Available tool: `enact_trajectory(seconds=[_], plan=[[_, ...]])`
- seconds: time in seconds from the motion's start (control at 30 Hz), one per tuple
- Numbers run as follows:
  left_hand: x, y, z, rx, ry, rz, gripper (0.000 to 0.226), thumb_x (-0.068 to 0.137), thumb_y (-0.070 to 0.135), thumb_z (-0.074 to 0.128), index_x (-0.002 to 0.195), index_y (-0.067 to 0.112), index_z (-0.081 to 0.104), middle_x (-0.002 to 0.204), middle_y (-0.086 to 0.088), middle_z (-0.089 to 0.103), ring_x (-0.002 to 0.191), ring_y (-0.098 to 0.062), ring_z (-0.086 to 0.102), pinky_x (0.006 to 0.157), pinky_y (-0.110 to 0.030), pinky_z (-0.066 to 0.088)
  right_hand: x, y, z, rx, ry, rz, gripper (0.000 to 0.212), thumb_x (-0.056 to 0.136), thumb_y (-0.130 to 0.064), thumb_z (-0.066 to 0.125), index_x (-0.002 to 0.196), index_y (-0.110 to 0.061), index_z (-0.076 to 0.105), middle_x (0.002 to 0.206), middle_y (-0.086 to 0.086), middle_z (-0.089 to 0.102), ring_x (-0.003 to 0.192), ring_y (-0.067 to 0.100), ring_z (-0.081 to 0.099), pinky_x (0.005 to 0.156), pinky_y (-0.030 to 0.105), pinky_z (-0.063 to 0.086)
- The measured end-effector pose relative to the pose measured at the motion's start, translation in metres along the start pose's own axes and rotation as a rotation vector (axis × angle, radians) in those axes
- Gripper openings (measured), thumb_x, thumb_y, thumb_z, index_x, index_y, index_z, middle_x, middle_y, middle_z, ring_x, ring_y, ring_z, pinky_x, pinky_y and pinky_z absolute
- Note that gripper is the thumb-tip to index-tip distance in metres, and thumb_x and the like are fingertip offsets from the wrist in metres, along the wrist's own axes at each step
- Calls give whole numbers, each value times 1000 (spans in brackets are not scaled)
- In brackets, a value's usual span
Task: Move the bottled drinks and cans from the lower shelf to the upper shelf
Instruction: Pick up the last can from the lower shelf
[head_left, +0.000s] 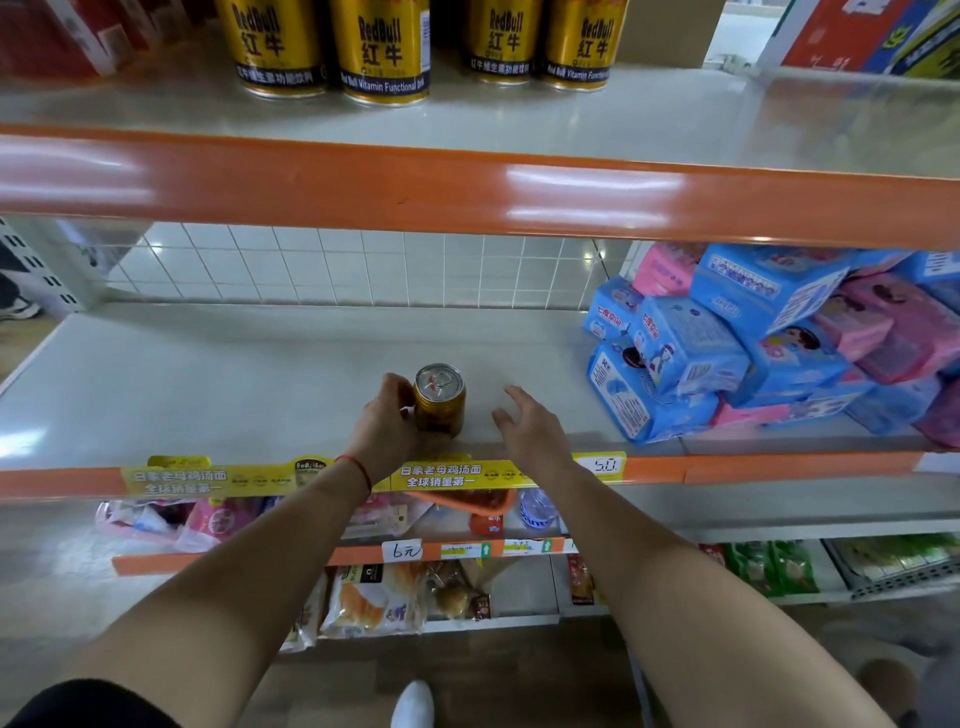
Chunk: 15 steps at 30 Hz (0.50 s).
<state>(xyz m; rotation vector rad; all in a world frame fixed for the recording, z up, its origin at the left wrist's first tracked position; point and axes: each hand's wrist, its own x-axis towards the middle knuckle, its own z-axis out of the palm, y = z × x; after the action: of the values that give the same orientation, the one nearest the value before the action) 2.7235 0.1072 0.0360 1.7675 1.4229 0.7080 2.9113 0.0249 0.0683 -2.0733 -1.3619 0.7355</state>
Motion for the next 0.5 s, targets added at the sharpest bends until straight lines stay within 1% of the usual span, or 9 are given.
enact_trajectory(seconds=[0.03,0.1,0.13,0.17,0.2,0.23,0.3,0.4,0.5], plan=[[0,-1,1,1,-3,5,56,73,13,84,115,18,46,108,-5,66,93,-26,66,82,-41,55,0,0,0,1,1,1,53,101,-32,49,150,-14,38,155,6,38,143,24,35,116,34,28],[-1,-1,1,-43,-33,42,59,80,0,74,128,18,45,116,-7,64,105,-28,65,89,-42,55,-2,-1,1,4,2,3,53,101,-32,49,150,-14,38,155,6,38,143,24,35,115,34,28],[-2,-2,-1,-86,-64,64,64,80,-4,71,134,18,44,121,-8,63,111,-28,64,92,-38,54,-3,0,2,6,3,4,53,101,-32,49,150,-14,37,155,6,38,144,24,35,115,34,28],[-4,-1,-4,-131,-106,86,70,77,-3,74,136,19,43,124,-8,62,114,-26,63,92,-32,53,-3,0,2,7,5,5,53,101,-32,49,150,-14,37,155,6,38,144,24,35,116,34,28],[-5,-1,-7,-176,-144,109,78,69,7,82,136,21,44,125,-8,62,114,-23,63,92,-29,52,-4,1,2,5,10,7,53,101,-32,49,150,-14,37,155,6,38,144,23,35,116,34,28],[-6,0,-10,-202,-169,123,87,59,21,88,134,24,45,125,-8,63,113,-20,63,93,-29,51,-4,1,2,3,15,9,53,101,-32,49,150,-14,37,155,6,38,144,23,35,116,34,28],[-5,0,-13,-237,-184,120,95,46,40,87,131,27,47,124,-7,65,113,-19,64,96,-33,52,-4,1,3,8,20,20,53,101,-32,49,150,-15,37,156,6,38,144,23,34,116,35,28],[-5,4,-10,-251,-201,128,97,44,44,86,131,22,47,122,-7,65,113,-21,65,97,-35,52,-5,0,5,12,15,29,54,101,-32,49,151,-15,36,156,6,37,144,23,33,117,36,28],[-5,6,-8,-278,-200,109,94,43,45,87,125,23,47,117,-3,65,112,-21,64,97,-34,53,-6,-1,7,16,20,39,54,101,-33,49,150,-15,37,156,6,37,144,23,34,117,37,28]])
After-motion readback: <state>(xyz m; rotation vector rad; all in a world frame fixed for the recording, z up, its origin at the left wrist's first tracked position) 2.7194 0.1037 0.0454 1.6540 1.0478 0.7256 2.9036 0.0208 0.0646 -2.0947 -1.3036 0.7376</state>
